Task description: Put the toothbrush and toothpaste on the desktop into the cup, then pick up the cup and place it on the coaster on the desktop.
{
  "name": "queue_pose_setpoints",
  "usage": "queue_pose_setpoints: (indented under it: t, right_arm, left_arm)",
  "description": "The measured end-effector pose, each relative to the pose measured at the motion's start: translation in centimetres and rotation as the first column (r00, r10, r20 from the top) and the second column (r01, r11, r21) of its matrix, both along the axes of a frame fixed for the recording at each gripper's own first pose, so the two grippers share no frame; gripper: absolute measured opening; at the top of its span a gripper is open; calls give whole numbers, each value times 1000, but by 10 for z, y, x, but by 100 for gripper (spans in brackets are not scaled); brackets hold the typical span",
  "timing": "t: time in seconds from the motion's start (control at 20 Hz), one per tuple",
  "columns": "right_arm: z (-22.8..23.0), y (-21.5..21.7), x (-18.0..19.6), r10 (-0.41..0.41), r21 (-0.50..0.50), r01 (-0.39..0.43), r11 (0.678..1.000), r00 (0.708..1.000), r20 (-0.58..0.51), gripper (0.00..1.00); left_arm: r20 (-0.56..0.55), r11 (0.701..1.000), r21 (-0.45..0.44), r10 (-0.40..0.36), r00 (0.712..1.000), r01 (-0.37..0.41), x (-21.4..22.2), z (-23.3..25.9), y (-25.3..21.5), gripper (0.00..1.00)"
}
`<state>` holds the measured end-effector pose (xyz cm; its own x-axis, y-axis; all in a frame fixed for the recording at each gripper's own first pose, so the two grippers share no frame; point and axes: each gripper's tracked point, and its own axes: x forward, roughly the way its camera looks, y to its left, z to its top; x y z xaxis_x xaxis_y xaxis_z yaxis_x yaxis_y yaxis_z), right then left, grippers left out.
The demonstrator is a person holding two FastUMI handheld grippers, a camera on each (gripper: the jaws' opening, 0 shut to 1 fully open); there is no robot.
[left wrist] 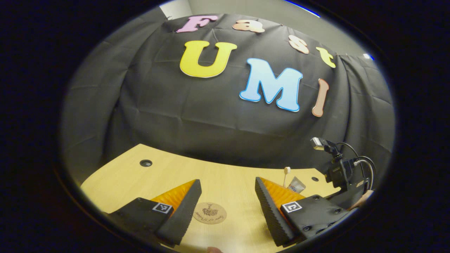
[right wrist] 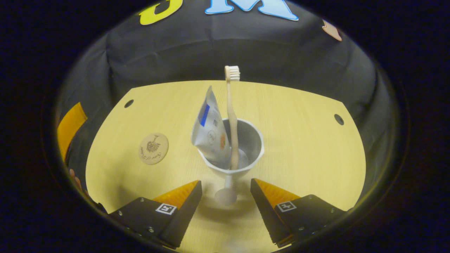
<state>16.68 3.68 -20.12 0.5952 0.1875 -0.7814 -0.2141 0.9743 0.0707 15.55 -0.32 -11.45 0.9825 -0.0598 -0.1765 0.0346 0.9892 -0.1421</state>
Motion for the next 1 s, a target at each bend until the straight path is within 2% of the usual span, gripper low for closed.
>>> queue_pose_setpoints:
  t: [0.25,0.3,0.35,0.45,0.6,0.8,0.95,1.0]
  right_arm:
    - [-20,-1,10,6,-55,-11,998,996,-94,88]
    - [-23,-1,11,8,-65,-15,998,994,-105,84]
    - [-26,-1,12,14,-77,-23,997,993,-117,81]
    - [-28,-1,17,21,-86,-31,996,992,-121,81]
    - [-26,-2,19,12,-89,-24,996,990,-141,70]
    - [-27,-8,16,-20,-87,5,996,986,-165,29]
    - [-29,-6,17,-6,-87,-7,996,989,-150,27]
    - [-27,-5,16,-1,-83,-11,997,990,-142,28]
  left_arm:
    - [-24,1000,-2,-4,1000,4,4,-5,7,97]
    - [-28,1000,-3,-4,1000,4,4,-6,8,100]
    - [-30,1000,-6,-4,1000,4,4,-8,9,97]
    - [-34,1000,-11,-3,999,2,5,-9,11,97]
    - [-44,1000,-16,1,999,-1,6,-12,14,97]
    - [-50,1000,-18,10,999,-11,7,-15,19,97]
    - [-58,1000,-24,20,998,-21,7,-19,23,100]
    - [-59,999,-26,23,998,-25,7,-20,24,97]
